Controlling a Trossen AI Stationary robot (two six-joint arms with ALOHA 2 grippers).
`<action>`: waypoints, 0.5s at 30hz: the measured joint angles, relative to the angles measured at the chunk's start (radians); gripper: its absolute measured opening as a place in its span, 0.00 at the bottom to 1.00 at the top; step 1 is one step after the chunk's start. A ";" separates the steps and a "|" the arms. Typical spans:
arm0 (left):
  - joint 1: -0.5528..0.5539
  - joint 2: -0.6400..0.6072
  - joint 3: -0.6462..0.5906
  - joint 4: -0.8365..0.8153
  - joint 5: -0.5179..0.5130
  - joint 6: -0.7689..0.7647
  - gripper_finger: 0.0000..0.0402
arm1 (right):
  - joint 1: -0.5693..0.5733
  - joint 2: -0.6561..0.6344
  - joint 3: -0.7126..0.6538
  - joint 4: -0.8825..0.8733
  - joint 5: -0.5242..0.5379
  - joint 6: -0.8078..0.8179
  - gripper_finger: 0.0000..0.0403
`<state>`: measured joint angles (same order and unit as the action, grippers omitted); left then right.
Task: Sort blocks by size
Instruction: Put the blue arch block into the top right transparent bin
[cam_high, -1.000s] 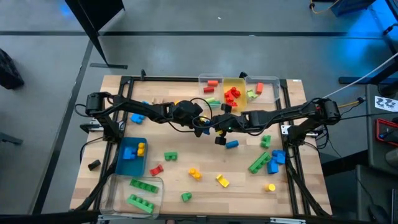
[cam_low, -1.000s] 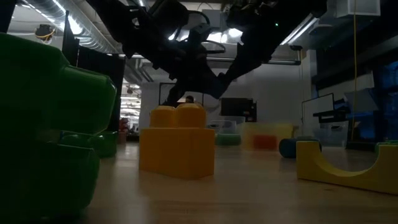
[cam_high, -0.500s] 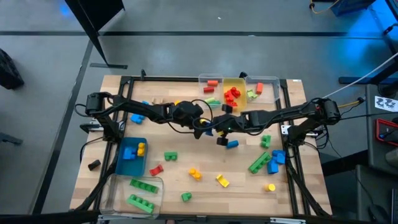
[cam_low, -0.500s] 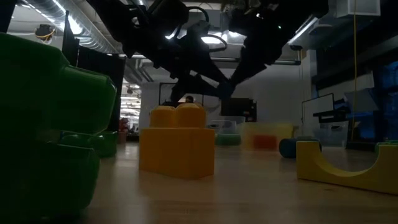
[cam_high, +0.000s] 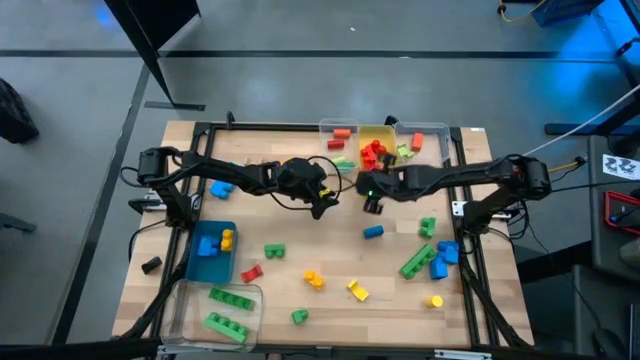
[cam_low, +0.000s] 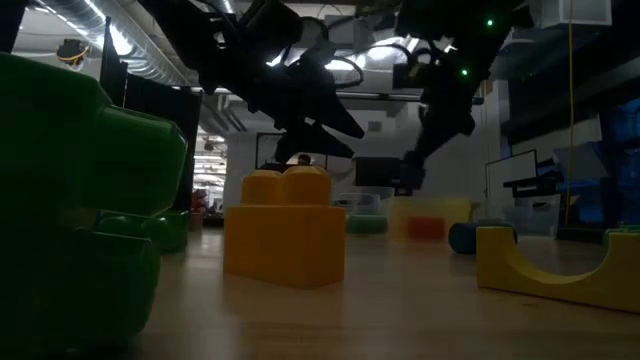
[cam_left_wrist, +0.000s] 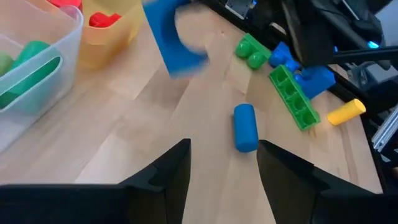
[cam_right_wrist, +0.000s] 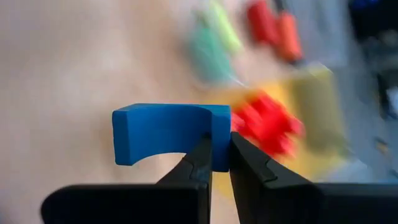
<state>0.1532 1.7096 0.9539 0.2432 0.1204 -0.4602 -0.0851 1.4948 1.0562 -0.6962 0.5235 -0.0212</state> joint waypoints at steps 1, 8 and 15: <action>0.000 0.000 0.000 -0.001 0.000 0.000 0.42 | -0.022 -0.009 0.006 -0.038 0.022 -0.010 0.09; 0.000 0.000 0.000 -0.007 0.000 0.015 0.42 | -0.230 -0.080 0.026 -0.234 0.193 -0.035 0.09; -0.012 0.000 0.000 -0.013 0.000 0.018 0.42 | -0.503 -0.083 0.026 -0.237 0.227 -0.092 0.09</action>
<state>0.1415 1.7096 0.9539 0.2304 0.1207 -0.4423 -0.5886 1.4120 1.0824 -0.9328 0.7504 -0.1133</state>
